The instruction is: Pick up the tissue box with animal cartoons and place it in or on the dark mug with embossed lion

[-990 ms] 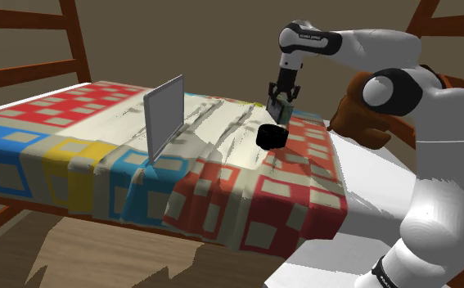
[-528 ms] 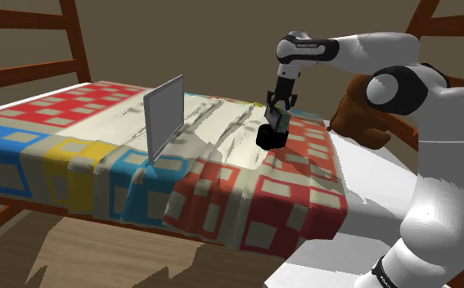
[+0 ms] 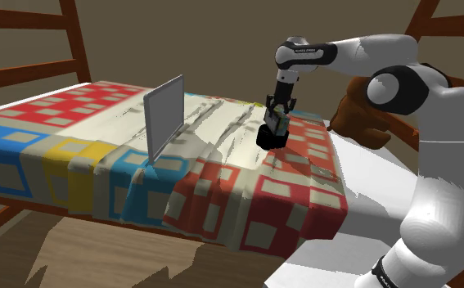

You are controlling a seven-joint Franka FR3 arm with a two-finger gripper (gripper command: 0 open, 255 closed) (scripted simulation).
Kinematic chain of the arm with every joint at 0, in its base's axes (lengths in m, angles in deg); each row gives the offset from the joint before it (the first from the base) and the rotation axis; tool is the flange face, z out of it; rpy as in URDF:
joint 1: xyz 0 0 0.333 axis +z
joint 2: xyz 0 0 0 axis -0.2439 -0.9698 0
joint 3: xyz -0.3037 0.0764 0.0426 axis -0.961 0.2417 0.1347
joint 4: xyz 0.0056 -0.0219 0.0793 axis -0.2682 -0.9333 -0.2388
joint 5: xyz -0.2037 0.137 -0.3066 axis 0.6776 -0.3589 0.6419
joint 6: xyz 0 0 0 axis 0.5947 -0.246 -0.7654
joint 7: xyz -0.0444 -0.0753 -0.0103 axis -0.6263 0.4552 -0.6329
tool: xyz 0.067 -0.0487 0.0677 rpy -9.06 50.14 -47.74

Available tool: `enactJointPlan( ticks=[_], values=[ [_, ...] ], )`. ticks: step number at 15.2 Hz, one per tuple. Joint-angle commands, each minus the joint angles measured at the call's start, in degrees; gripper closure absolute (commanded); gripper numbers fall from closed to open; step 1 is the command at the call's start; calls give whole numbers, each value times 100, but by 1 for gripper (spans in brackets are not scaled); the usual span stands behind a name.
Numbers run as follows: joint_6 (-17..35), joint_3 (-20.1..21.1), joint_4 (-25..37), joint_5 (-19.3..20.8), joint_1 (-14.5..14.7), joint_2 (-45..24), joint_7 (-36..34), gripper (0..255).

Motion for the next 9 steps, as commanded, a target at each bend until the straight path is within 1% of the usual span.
enactJointPlan(
  ticks=[1, 3, 4, 9],
  values=[
    [-3, 4, -13, -3, 4, -18, -1, 255],
    [-3, 4, -14, -3, 4, -18, -1, 255],
    [-9, 4, 5, -3, 5, -29, -3, 0],
    [-3, 4, -14, -3, 4, -17, -1, 0]
  ],
)
